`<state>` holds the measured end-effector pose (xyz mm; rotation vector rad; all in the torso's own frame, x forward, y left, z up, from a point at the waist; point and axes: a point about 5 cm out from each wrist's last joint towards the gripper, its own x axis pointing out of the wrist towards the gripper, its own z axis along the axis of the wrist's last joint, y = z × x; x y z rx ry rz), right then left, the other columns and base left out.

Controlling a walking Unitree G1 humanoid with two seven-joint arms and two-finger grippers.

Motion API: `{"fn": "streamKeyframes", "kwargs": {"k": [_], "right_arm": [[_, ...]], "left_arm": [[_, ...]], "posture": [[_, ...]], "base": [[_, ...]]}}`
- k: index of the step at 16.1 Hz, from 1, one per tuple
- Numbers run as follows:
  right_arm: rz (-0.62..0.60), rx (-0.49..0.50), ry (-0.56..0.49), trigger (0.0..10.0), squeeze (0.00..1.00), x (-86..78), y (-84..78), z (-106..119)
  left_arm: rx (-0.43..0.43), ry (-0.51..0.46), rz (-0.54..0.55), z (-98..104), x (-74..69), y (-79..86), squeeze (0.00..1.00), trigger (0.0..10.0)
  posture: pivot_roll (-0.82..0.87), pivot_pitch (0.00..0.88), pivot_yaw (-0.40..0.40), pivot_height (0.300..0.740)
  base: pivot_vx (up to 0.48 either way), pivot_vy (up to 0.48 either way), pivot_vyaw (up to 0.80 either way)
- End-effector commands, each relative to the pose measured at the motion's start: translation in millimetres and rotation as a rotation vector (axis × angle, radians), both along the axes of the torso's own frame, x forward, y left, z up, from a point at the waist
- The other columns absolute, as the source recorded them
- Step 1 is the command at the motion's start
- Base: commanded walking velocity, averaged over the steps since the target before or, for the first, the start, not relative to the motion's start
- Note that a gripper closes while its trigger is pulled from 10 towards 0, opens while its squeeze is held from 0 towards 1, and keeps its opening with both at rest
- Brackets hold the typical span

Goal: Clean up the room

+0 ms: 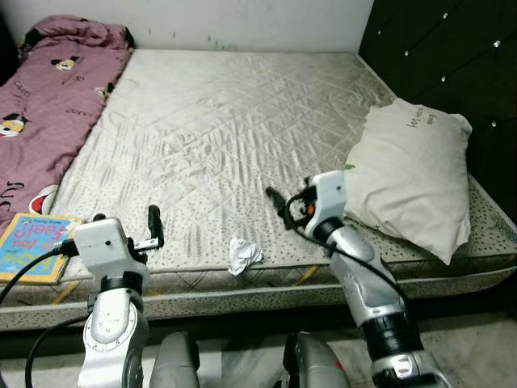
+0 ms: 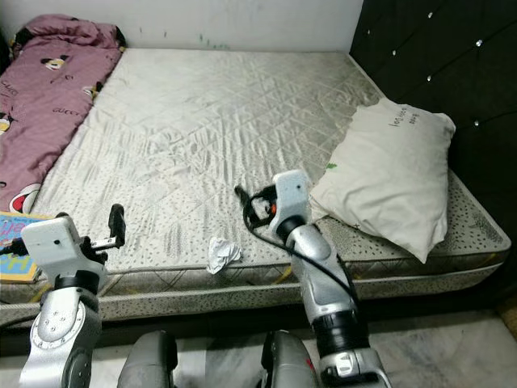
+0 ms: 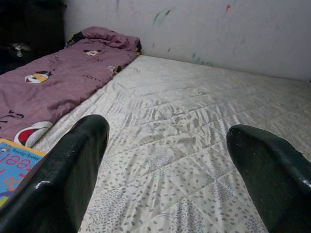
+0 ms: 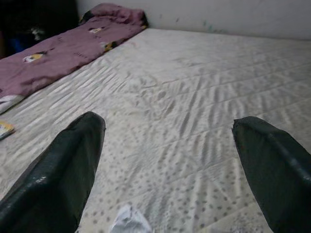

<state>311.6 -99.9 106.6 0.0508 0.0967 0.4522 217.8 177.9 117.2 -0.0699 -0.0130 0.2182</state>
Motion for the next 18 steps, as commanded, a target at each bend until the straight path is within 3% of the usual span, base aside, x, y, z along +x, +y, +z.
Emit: {"fn": "streamKeyframes", "kwargs": {"k": [1, 7, 13, 15, 18], "right_arm": [[0.041, -0.001, 0.001, 10.0, 0.00, -0.5, 4.5, 2.5], [0.109, -0.017, 0.034, 10.0, 0.00, 4.1, 17.4, -2.4], [0.144, -0.076, -0.002, 10.0, 0.00, 10.5, 23.1, -1.0], [0.141, -0.054, 0.003, 10.0, 0.00, 10.5, 26.5, -1.5], [0.160, -0.036, 0.018, 10.0, 0.00, 10.0, 30.9, -4.2]], "left_arm": [[0.009, 0.012, 0.024, 2.0, -4.5, 0.7, 0.00, 10.0], [0.048, 0.027, 0.068, 6.7, -12.9, 8.1, 0.00, 10.0], [0.030, 0.023, 0.079, 10.7, -10.4, 7.6, 0.00, 10.0], [0.039, 0.020, 0.077, 12.0, -10.7, 7.0, 0.00, 10.0], [0.037, 0.028, 0.105, 13.4, -15.0, 8.3, 0.00, 10.0]], "posture": [[0.04, 0.007, -0.069, 0.602], [0.08, 0.038, -0.066, 0.537], [0.08, 0.051, -0.061, 0.537], [0.08, 0.053, -0.064, 0.537], [0.10, 0.083, -0.083, 0.537]], "base": [[0.000, 0.000, 0.00], [0.000, 0.000, 0.00], [0.000, 0.000, 0.13], [0.000, 0.000, 0.80], [0.000, 0.000, 0.00]]}}
